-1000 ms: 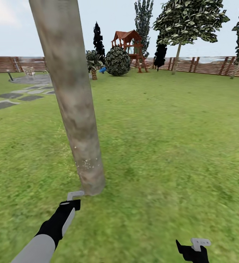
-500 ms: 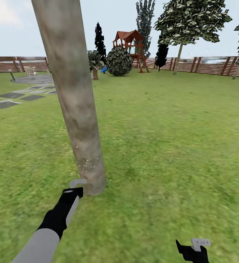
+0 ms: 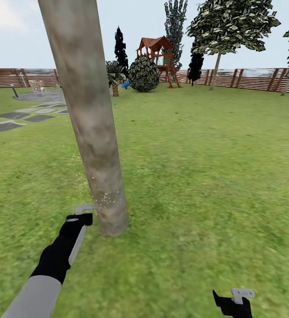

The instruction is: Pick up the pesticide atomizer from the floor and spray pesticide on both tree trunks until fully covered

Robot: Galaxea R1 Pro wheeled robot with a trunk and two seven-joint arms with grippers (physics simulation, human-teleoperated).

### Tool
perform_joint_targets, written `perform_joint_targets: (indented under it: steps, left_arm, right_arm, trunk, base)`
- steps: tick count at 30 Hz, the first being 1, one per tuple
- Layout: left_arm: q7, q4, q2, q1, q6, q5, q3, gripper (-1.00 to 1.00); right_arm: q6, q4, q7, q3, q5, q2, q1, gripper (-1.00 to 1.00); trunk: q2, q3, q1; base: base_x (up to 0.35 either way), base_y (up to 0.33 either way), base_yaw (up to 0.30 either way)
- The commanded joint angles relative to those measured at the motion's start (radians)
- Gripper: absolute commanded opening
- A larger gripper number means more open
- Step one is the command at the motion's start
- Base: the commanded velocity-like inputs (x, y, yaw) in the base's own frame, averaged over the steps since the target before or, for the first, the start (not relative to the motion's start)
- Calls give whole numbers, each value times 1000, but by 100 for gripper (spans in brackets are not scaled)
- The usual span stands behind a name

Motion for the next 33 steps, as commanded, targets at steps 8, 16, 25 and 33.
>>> perform_joint_targets:
  steps: [8,16,25,33]
  left_arm:
    - [0,-147,-67,0,127,-9,-64,-100]
    - [-5,-204,-16,0,161,-10,43,-100]
    - [-2,-292,-37,0,207,33,-73,-100]
    - [-2,-354,-49,-1,337,46,-107,-100]
  right_arm:
    - [0,0,0,0,0,0,0,100]
    - [0,0,0,0,0,0,0,100]
    - [0,0,0,0,0,0,0,100]
    - [0,0,0,0,0,0,0,100]
  trunk:
    - [0,0,0]
    - [0,0,0]
    - [0,0,0]
    - [0,0,0]
  base:
    - [0,0,0]
    - [0,0,0]
    - [0,0,0]
    - [0,0,0]
